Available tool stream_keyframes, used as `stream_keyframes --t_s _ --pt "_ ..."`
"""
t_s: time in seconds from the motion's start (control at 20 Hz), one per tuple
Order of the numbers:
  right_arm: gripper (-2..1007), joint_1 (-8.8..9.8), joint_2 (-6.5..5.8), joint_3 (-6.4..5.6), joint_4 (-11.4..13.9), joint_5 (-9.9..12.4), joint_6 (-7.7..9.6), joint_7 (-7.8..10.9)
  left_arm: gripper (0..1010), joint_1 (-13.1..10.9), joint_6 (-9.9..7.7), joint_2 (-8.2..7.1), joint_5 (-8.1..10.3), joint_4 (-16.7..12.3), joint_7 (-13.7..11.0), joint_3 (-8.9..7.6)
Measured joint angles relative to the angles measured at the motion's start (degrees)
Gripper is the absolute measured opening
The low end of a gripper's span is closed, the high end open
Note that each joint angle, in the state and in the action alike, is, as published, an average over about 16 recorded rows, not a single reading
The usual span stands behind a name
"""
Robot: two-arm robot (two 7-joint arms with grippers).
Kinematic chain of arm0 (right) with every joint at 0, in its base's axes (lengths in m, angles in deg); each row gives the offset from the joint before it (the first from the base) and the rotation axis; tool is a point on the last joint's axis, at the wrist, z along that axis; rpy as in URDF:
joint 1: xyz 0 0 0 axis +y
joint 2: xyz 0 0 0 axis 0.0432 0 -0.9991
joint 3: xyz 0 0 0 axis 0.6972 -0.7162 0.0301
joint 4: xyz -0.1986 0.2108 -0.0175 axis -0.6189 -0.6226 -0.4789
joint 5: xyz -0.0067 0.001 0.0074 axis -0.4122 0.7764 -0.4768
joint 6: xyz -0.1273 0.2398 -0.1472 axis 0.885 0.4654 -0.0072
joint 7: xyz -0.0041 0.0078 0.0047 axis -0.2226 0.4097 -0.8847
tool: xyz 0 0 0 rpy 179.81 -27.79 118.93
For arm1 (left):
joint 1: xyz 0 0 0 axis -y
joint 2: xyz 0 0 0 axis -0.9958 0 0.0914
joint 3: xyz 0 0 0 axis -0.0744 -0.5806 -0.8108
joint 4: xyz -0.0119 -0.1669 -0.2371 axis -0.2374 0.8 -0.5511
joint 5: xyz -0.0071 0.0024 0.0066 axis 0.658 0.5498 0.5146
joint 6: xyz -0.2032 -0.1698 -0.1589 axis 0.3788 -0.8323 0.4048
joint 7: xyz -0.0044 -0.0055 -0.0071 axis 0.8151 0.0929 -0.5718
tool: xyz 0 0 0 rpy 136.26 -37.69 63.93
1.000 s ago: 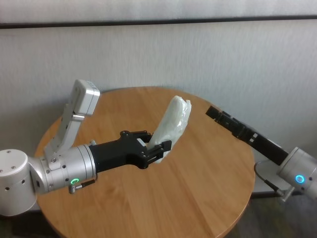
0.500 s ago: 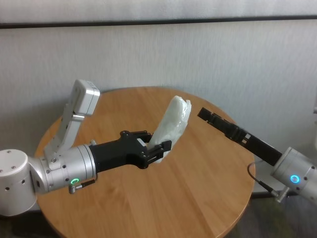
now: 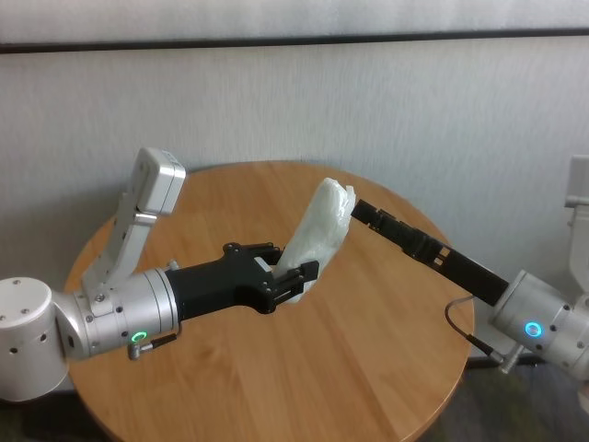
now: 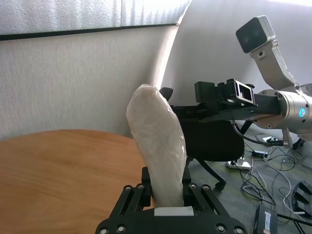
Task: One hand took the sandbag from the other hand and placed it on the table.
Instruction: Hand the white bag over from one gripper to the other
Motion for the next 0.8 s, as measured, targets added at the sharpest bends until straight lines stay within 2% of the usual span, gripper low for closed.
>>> stream_keyframes --t_s 0.8 --pt "1001 -2.68 -0.31 3.80 -1.67 1.32 -0.35 -0.02 361 0.00 0.00 0.00 0.00 0.00 0.00 0.00"
